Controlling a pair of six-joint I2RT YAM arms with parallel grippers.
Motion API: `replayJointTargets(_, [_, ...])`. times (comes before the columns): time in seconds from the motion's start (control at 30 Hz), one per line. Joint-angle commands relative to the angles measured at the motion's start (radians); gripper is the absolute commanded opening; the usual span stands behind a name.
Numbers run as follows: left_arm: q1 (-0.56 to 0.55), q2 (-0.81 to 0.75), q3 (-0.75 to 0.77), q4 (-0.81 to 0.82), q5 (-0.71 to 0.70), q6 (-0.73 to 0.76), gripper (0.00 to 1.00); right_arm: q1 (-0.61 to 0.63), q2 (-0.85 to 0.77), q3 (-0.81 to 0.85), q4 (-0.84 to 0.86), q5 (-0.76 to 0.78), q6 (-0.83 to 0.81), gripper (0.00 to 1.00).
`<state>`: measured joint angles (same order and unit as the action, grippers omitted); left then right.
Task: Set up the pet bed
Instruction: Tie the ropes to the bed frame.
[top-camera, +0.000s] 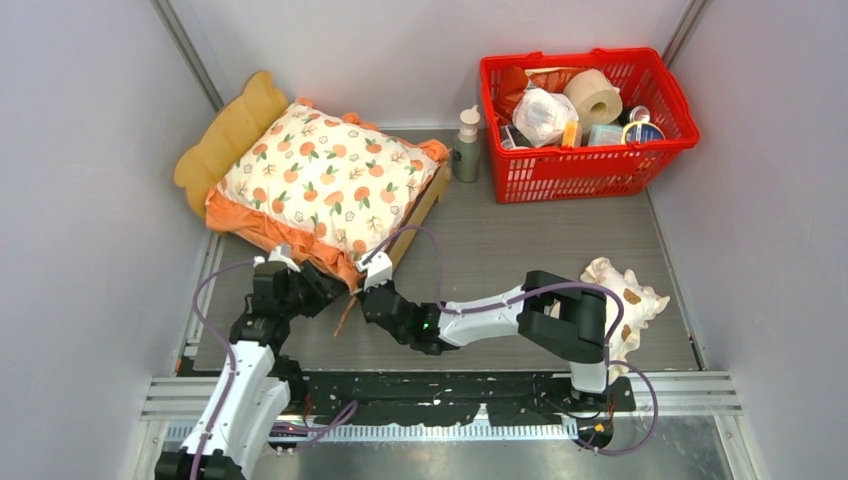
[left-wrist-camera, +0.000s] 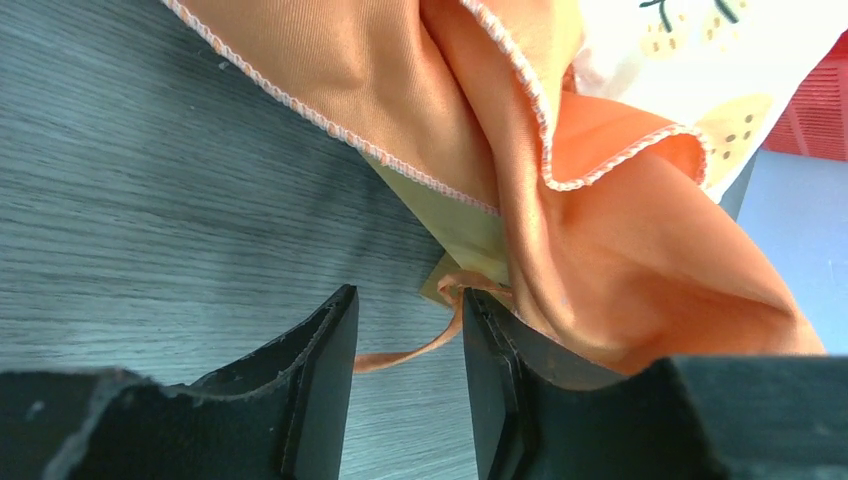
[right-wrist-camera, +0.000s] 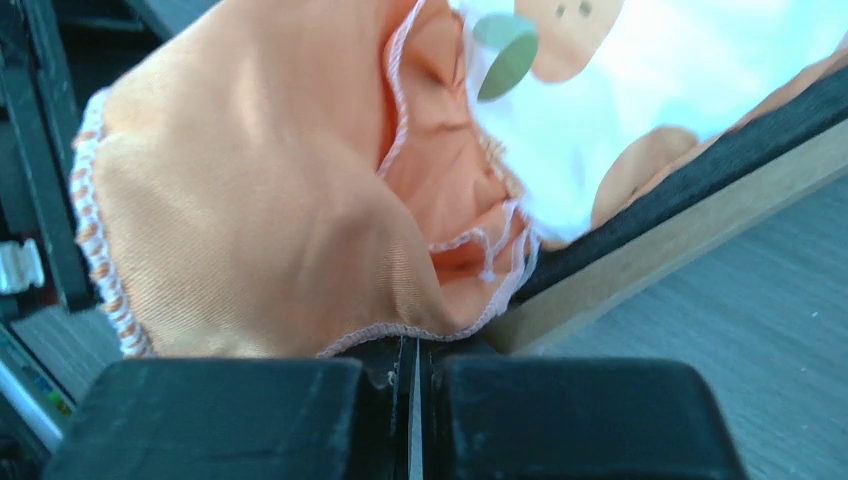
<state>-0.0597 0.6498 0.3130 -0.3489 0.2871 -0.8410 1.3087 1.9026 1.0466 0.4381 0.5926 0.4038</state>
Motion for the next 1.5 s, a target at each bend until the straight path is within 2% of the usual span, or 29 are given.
replayJointTargets(0.0, [0.010,-0.047,-0.005,0.036,0.010,-0.021,0.47,-0.014,-0.026,0.054,0.005,0.055,-0.042,0.05])
replayJointTargets(0.17, [0.017,-0.040,-0.022,0.077,0.012,-0.070,0.46,-0.014,-0.019,0.081,-0.037,0.052,-0.069,0.05])
replayJointTargets(0.77, [0.047,-0.060,0.007,0.035,-0.038,-0.099,0.43,-0.014,0.045,0.149,-0.137,-0.029,-0.083,0.05])
replayJointTargets(1.0, [0.055,-0.057,-0.027,0.129,0.017,-0.146,0.44,-0.014,0.047,0.126,-0.086,-0.049,-0.106,0.05])
replayJointTargets(1.47, [0.055,-0.069,-0.088,0.263,0.063,-0.150,0.38,-0.014,0.043,0.099,-0.050,-0.063,-0.110,0.05])
